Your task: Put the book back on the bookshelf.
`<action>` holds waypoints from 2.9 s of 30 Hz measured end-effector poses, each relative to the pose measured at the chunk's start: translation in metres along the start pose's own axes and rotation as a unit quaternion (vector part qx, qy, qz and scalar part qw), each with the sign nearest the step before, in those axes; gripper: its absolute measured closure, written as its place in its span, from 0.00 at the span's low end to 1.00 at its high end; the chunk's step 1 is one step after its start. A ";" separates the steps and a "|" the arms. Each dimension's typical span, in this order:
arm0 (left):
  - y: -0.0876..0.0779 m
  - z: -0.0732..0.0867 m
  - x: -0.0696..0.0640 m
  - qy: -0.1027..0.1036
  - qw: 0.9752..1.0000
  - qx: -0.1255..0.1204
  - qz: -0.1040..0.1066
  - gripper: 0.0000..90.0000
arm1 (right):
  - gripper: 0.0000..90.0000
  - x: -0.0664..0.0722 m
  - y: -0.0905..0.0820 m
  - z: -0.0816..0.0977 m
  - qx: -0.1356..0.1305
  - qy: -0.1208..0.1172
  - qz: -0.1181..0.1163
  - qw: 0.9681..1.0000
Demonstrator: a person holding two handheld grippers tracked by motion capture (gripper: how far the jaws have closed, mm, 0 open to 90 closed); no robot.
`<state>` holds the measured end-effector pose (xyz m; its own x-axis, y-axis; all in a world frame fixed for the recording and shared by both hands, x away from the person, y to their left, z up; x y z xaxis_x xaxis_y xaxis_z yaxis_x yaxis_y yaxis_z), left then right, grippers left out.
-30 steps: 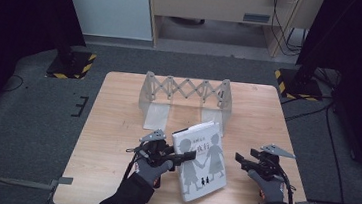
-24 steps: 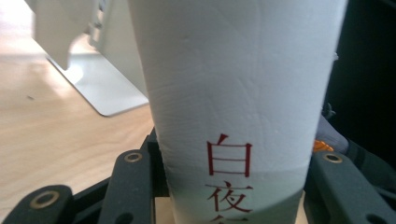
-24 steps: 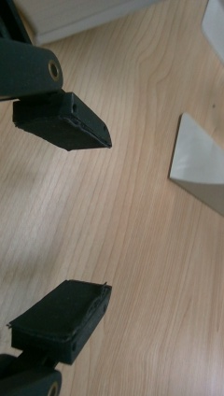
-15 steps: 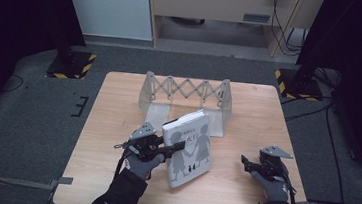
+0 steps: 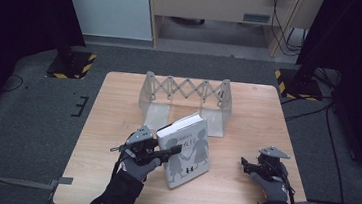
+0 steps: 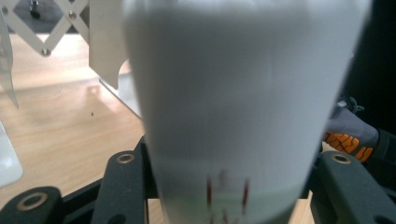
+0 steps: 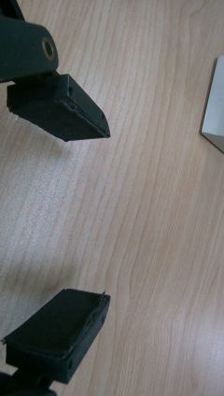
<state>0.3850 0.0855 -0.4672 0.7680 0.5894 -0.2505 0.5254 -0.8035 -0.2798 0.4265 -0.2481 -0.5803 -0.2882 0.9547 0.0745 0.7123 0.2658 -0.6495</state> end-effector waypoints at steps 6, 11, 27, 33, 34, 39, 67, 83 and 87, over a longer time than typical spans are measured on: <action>0.001 -0.004 -0.005 0.015 1.000 0.007 -0.002 0.53 | 0.18 0.000 0.001 0.001 0.004 -0.001 -0.001 1.000; 0.002 -0.009 -0.008 0.018 1.000 0.011 -0.006 0.52 | 0.18 0.001 0.003 0.003 0.014 0.000 0.000 1.000; 0.008 -0.047 -0.025 0.043 0.999 0.004 -0.012 0.49 | 0.17 0.000 0.004 0.004 0.023 0.000 0.004 1.000; 0.017 -0.054 -0.031 0.050 0.999 0.012 -0.012 0.47 | 0.16 0.000 0.004 0.004 0.023 0.000 0.005 1.000; 0.019 -0.053 -0.033 0.054 0.998 0.018 -0.013 0.45 | 0.16 0.000 0.005 0.004 0.023 -0.001 0.005 1.000; 0.028 -0.052 -0.037 0.065 0.997 0.030 -0.012 0.42 | 0.16 0.000 0.005 0.004 0.023 -0.001 0.005 1.000; 0.029 -0.047 -0.053 0.090 0.995 0.045 -0.023 0.55 | 0.15 0.001 0.005 0.004 0.023 -0.002 0.006 1.000; 0.030 -0.047 -0.056 0.094 0.994 0.040 -0.023 0.54 | 0.15 0.001 0.005 0.004 0.023 0.002 0.006 1.000; 0.029 -0.048 -0.053 0.095 0.994 0.036 -0.036 0.57 | 0.15 0.000 0.005 0.003 0.023 0.002 0.005 1.000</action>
<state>0.3770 0.0267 -0.4177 0.7879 0.6138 -0.0491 0.5596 -0.7470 -0.3590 0.4283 -0.2472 -0.5862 -0.2788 0.9577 0.0708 0.6854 0.2501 -0.6839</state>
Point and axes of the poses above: each handheld gripper's, and its own axes: y roughly forward along the jaws, z roughly out of its underside, x roughly to its left, the point moved 7 cm from there along y, roughly forward along the jaws, and after that the axes turned 5 degrees about y, right-handed, at the moved point
